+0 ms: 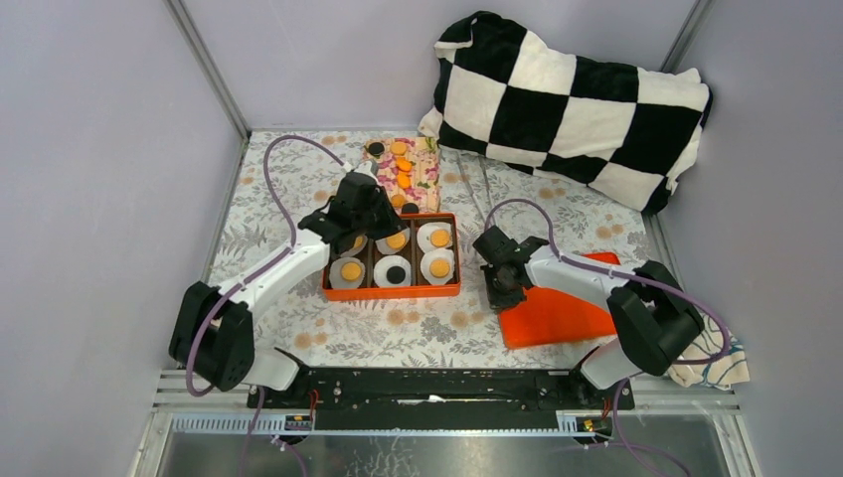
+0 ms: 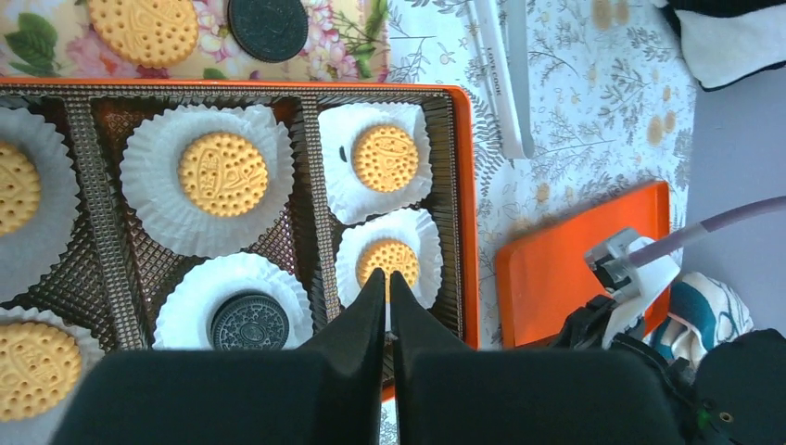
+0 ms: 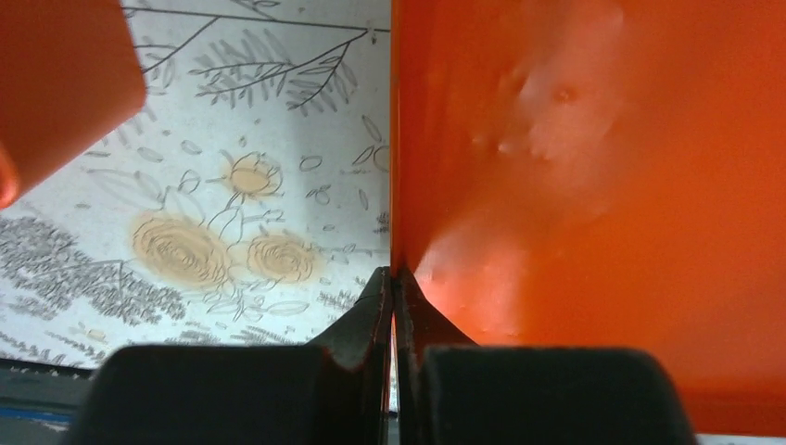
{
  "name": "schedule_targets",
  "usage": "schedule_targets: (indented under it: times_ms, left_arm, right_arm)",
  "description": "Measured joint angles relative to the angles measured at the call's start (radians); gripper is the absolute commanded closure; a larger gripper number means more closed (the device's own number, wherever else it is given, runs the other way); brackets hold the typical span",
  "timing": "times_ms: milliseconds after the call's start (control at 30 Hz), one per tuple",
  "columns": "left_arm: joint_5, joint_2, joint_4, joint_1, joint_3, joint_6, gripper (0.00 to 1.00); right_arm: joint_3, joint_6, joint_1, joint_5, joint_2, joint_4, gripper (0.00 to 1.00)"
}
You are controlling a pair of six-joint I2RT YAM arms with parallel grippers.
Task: Pack the cookies
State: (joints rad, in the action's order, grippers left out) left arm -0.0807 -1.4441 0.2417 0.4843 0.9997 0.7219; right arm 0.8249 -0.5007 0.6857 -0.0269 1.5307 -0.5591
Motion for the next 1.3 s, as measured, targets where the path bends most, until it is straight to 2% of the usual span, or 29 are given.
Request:
schedule_targets:
  times_ms: [133, 367, 467, 633, 700, 1000, 1300]
  left_arm:
    - [-0.036, 0.023, -0.016, 0.0, -0.01, -0.016, 0.91]
    - [-0.209, -0.147, -0.091, 0.012, 0.006, -0.029, 0.82]
    - [-0.28, -0.193, -0.118, 0.024, 0.016, -0.029, 0.71]
    - [-0.416, -0.204, -0.238, 0.027, 0.024, 0.0, 0.47]
    - [-0.472, -0.212, -0.299, 0.027, 0.038, 0.029, 0.42]
    - [-0.647, -0.319, -0.5, 0.008, 0.085, 0.162, 0.4]
    - [-0.704, -0.346, -0.577, -0.016, 0.048, 0.226, 0.4]
  right_arm:
    - [0.065, 0.018, 0.018, -0.03, -0.063, -0.092, 1.0]
    - [0.26, 0.089, 0.03, -0.025, -0.162, -0.169, 1.0]
    - [0.324, 0.121, 0.034, 0.021, -0.172, -0.191, 1.0]
    - [0.386, 0.164, 0.047, 0.131, -0.172, -0.199, 1.0]
    - [0.402, 0.181, 0.063, 0.159, -0.172, -0.201, 1.0]
    - [0.425, 0.239, 0.088, 0.176, -0.173, -0.232, 1.0]
    - [0.429, 0.272, 0.099, 0.178, -0.173, -0.245, 1.0]
